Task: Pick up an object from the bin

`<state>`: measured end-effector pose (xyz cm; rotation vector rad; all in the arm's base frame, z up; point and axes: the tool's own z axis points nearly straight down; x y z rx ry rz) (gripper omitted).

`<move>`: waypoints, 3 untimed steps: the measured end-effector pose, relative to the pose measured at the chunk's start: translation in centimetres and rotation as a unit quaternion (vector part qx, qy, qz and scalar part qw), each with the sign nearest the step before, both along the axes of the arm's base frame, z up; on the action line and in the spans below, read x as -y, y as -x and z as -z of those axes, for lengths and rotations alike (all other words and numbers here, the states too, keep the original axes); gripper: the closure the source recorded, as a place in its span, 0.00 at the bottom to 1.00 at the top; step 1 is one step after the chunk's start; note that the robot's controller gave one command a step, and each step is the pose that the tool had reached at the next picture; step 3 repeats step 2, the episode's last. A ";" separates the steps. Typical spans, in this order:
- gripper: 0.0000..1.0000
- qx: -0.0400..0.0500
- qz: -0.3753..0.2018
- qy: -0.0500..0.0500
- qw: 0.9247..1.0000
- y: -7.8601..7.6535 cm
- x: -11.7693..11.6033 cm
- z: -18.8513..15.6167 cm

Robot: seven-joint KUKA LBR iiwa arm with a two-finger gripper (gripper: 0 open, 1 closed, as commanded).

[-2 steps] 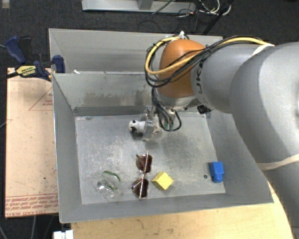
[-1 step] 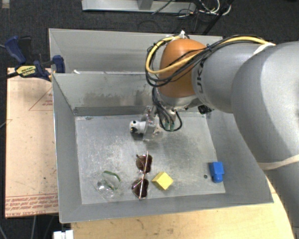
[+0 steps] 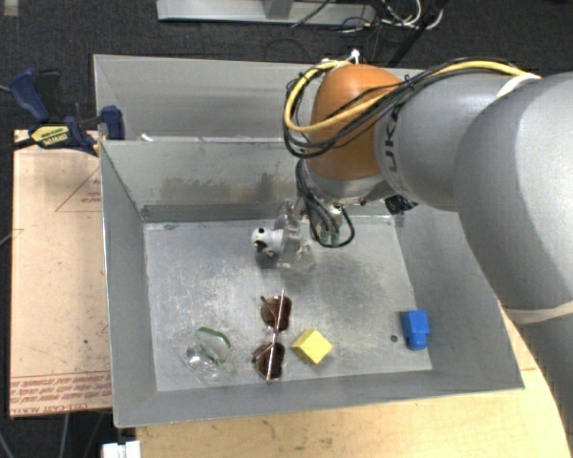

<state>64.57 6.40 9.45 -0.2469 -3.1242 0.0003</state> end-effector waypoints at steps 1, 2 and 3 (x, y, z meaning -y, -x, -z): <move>1.00 0.004 0.000 0.000 1.000 -0.2 0.0 -2.3; 1.00 0.007 0.000 -0.001 1.000 -0.4 0.0 -3.6; 1.00 0.007 0.000 -0.001 1.000 -0.4 0.0 -3.6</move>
Offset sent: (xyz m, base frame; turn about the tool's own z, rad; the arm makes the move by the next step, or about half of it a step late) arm 0.0001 0.0001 0.0231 0.0000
